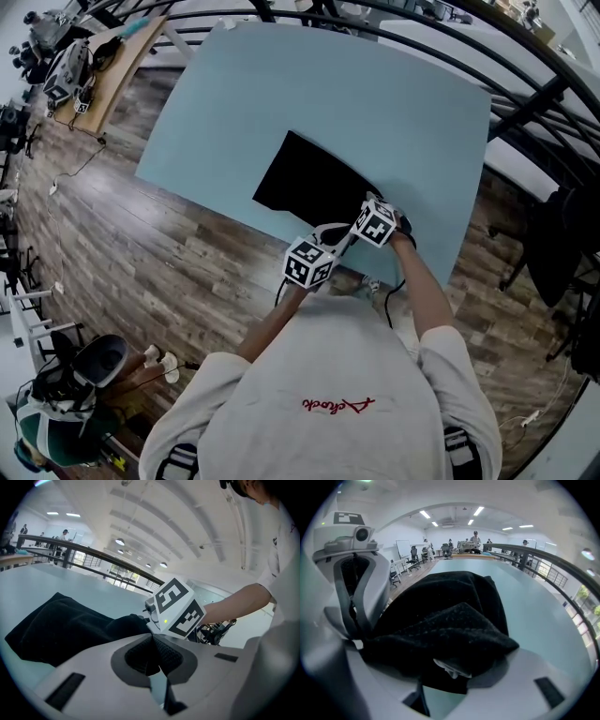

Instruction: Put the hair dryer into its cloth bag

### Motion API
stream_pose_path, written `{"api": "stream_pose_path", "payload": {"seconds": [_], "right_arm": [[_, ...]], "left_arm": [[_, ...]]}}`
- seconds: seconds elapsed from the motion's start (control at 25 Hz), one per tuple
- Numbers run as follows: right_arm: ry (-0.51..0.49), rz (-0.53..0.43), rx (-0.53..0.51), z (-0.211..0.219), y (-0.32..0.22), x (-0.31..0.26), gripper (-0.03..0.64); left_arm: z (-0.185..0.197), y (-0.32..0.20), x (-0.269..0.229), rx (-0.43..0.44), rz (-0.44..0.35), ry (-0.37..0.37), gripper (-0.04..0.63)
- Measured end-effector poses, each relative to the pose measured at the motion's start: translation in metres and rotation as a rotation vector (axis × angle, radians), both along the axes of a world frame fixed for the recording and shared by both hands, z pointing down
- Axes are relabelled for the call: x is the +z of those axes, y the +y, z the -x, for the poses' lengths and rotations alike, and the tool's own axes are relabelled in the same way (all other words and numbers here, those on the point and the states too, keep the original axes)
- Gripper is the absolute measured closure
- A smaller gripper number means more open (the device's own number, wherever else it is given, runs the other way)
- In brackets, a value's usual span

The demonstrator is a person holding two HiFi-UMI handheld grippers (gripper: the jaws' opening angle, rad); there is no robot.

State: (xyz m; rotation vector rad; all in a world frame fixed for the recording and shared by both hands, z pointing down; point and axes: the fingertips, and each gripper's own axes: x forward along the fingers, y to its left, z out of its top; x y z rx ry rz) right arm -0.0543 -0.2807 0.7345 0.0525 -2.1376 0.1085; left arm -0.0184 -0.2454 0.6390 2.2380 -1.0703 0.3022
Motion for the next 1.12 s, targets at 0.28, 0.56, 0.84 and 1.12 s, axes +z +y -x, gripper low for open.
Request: {"api": "stream_pose_path", "payload": {"seconds": [0.28,0.56,0.84,1.12], "right_arm": [[0.005,0.008,-0.001,0.007,0.005,0.004,0.383],[-0.002,-0.033,0.040,-0.009,0.003,-0.003,0.374],[-0.043,-0.094,0.150,-0.046,-0.013,-0.022,0.350],[-0.043,-0.096,0.272,-0.101,-0.015,-0.027,0.350]], "left_arm": [[0.007,0.006,0.003,0.000,0.015,-0.001,0.583],[-0.008,0.008,0.003,0.059,0.018,0.003,0.583],[-0.028,0.006,0.008,0.088,0.029,-0.009,0.581],[-0.052,0.012,0.010,0.116,0.026,-0.023,0.495]]}}
